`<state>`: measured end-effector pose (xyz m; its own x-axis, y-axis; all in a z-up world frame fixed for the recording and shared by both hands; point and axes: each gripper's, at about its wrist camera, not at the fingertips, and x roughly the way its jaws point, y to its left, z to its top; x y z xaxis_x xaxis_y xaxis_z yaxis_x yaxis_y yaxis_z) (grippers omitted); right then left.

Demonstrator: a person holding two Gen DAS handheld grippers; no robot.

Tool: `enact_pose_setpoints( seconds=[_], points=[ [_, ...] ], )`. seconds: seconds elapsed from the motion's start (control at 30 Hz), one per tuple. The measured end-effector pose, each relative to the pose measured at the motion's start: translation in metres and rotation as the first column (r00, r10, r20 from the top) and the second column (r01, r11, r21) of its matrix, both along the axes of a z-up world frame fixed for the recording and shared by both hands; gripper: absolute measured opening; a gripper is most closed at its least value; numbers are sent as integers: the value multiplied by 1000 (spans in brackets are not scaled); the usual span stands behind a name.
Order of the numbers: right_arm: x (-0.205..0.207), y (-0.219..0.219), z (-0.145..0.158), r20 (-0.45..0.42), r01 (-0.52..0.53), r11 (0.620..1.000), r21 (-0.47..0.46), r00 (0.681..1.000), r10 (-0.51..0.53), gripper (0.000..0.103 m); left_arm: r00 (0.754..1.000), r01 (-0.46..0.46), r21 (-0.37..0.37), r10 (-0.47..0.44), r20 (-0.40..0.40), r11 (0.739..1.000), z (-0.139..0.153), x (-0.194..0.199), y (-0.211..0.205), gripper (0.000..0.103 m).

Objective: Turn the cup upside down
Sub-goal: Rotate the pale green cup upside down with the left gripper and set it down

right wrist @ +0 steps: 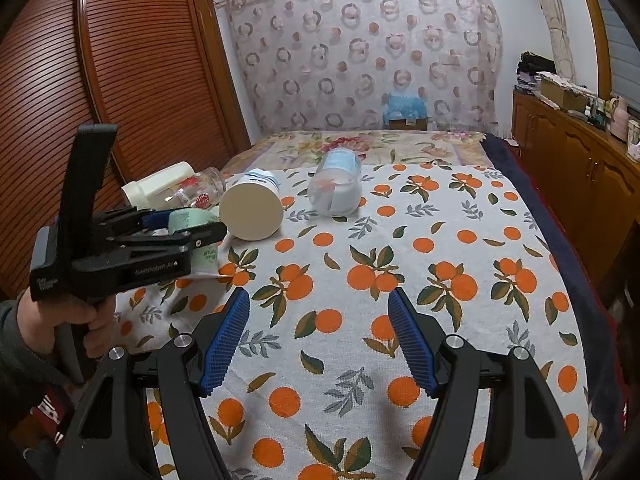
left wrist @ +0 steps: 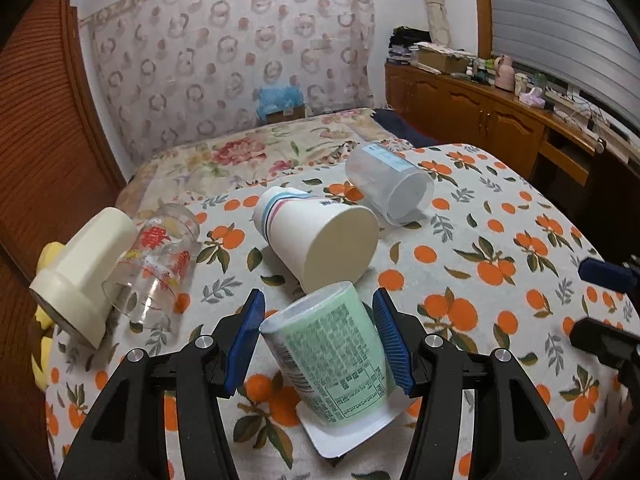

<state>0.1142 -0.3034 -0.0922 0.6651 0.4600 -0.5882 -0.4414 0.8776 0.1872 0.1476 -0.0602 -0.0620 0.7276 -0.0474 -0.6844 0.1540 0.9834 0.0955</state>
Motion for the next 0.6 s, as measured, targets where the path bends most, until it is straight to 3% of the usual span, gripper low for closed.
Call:
enact_pose_setpoints(
  seconds=[0.2, 0.6],
  points=[
    [0, 0, -1, -2, 3, 1000, 2, 1000, -3, 74, 1000, 24, 22, -24, 14, 999, 3, -17, -4, 52],
    [-1, 8, -9, -13, 0, 1000, -2, 1000, 0, 74, 998, 56, -43, -57, -17, 997, -2, -39, -2, 48]
  ],
)
